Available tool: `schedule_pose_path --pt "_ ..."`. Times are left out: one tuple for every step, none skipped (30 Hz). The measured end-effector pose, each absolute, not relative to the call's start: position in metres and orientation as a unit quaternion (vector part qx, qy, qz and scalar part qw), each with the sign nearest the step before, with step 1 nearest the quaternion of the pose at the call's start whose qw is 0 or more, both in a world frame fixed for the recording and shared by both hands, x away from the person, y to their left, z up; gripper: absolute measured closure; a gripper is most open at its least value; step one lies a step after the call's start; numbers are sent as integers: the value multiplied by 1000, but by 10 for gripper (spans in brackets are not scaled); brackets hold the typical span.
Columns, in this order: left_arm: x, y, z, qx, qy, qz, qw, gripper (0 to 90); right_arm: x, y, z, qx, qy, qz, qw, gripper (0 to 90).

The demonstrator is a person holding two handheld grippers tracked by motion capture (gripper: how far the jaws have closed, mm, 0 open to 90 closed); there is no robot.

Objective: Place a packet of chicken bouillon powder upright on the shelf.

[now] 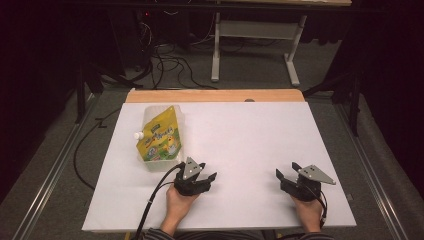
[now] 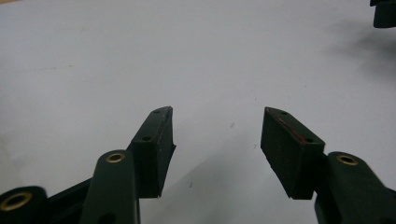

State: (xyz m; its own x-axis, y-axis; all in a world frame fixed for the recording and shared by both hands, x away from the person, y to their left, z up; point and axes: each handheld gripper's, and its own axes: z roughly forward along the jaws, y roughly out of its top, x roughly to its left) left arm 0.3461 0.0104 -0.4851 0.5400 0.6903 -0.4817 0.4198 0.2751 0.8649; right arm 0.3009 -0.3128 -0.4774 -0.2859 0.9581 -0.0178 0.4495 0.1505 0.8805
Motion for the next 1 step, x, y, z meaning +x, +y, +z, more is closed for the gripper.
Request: schedule_pose_path --pt "346 10 -485 593 468 105 647 440 301 -313 -477 509 691 407 313 333"
